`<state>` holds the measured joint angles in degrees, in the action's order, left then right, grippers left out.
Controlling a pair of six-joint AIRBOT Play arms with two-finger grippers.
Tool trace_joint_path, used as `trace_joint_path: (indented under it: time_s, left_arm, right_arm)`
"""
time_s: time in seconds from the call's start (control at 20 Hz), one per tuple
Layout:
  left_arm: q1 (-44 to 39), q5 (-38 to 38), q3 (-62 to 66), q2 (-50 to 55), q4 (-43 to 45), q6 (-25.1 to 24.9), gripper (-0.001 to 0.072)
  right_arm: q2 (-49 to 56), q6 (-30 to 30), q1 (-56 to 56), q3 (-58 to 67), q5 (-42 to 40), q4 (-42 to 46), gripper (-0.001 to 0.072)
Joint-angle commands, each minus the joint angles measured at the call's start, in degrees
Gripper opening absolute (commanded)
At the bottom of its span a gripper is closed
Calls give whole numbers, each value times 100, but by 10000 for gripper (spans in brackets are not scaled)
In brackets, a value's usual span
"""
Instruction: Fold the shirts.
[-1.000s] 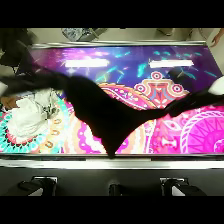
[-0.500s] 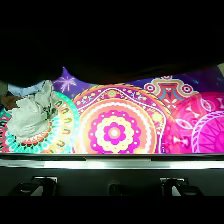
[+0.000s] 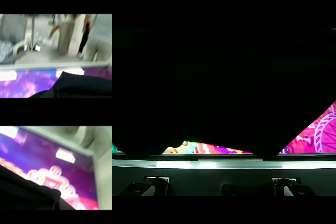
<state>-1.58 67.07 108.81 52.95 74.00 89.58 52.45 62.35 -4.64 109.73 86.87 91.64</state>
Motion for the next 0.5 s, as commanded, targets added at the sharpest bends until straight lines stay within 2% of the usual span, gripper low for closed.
trace_joint_path:
  time_s: [0.0,0.1,0.2,0.45]
  left_arm:
    - [-7,654,-863,874,424,-245,35]
    - [-37,411,-1733,1528,404,-431,35]
    - [-39,37,-2332,2247,402,-433,35]
    - [-42,-50,-2437,3794,120,-428,37]
  right_arm:
    - [1228,-129,-2,-363,756,-55,37]
    - [2037,-122,-2,-929,149,-101,37]
    - [2905,164,-2,-1217,-476,-323,40]
    - [4321,605,-2,-1215,-1257,-1386,39]
